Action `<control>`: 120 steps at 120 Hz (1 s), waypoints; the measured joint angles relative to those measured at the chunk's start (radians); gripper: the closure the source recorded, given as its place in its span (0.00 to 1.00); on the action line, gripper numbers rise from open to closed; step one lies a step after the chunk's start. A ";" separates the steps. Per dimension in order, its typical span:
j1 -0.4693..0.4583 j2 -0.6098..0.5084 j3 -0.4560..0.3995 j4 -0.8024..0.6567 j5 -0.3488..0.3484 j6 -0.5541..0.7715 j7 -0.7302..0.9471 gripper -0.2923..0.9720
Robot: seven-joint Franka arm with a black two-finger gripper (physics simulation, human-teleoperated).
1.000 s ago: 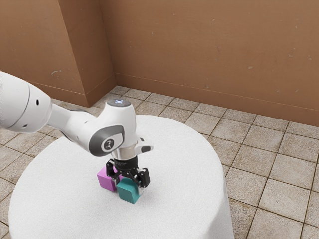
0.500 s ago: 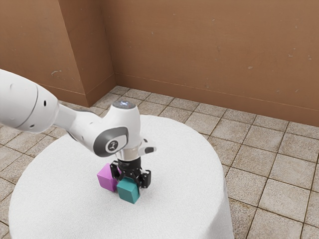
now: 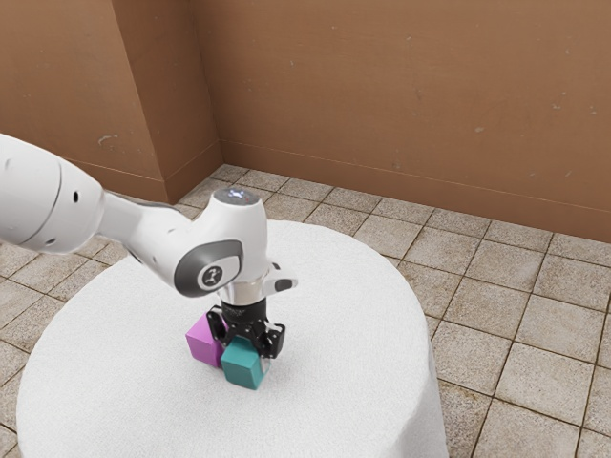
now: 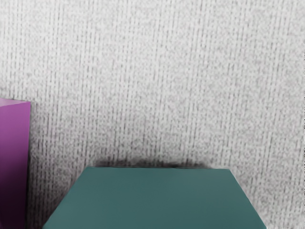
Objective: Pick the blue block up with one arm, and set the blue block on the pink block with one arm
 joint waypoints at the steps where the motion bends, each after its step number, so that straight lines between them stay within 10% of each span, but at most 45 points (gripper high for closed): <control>1: 0.000 -0.001 0.000 0.000 0.001 -0.001 -0.001 0.47; 120: 0.091 -0.055 0.042 0.155 -0.024 -0.265 0.231 0.47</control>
